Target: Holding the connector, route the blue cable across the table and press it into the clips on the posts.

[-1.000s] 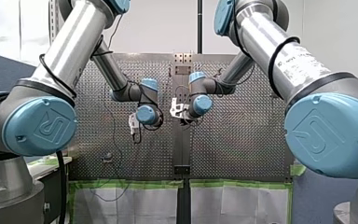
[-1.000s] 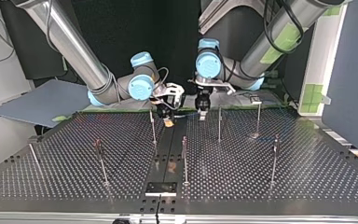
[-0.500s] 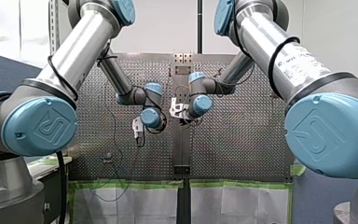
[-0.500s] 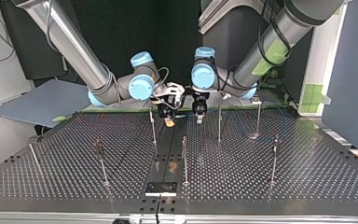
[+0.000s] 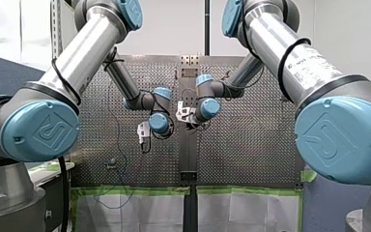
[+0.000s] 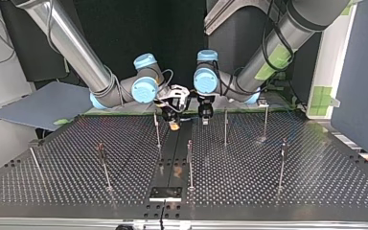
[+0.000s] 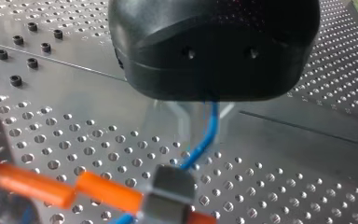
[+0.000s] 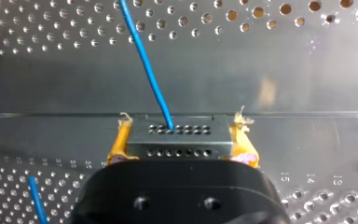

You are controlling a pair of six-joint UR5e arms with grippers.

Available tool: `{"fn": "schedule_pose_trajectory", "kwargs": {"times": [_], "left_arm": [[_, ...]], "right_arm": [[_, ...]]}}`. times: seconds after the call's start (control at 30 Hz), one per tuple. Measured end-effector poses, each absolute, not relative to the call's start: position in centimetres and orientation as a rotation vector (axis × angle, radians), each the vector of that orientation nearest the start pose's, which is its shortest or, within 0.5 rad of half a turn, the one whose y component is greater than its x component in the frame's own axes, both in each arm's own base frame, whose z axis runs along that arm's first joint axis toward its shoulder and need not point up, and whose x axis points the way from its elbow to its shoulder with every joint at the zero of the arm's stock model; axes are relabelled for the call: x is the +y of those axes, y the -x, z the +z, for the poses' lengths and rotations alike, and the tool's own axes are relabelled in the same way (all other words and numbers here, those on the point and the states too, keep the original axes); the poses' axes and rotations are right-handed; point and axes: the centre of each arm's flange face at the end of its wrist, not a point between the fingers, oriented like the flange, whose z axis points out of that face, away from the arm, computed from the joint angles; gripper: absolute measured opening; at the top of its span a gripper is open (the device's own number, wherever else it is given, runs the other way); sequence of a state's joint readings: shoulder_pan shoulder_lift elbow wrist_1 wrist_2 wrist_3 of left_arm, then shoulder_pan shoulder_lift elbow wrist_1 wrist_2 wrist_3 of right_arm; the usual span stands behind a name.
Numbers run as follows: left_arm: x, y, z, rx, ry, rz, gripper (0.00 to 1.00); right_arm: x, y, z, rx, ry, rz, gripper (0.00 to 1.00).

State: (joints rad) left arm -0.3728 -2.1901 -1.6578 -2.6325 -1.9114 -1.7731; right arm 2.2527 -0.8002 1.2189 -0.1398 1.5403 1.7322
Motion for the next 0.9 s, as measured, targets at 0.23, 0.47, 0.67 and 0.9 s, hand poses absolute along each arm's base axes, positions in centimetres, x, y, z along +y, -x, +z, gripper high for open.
{"fn": "schedule_pose_trajectory", "kwargs": {"times": [0.23,0.47,0.67,0.9], "left_arm": [[-31.9,-53.8,13.8,1.756,0.100,-0.120,0.00],[-31.7,-53.6,14.7,1.756,0.120,-0.116,0.00],[-31.1,-53.2,17.6,1.736,0.159,-0.091,0.00],[-31.2,-52.5,20.8,1.714,0.163,-0.095,0.00]], "right_arm": [[-47.5,-56.1,18.5,1.419,2.524,-2.055,0.00],[-47.6,-56.2,19.3,1.412,2.521,-2.070,0.00],[-47.6,-56.0,22.0,1.403,2.490,-2.129,0.00],[-47.2,-55.7,24.1,1.401,2.483,-2.140,0.00]]}}
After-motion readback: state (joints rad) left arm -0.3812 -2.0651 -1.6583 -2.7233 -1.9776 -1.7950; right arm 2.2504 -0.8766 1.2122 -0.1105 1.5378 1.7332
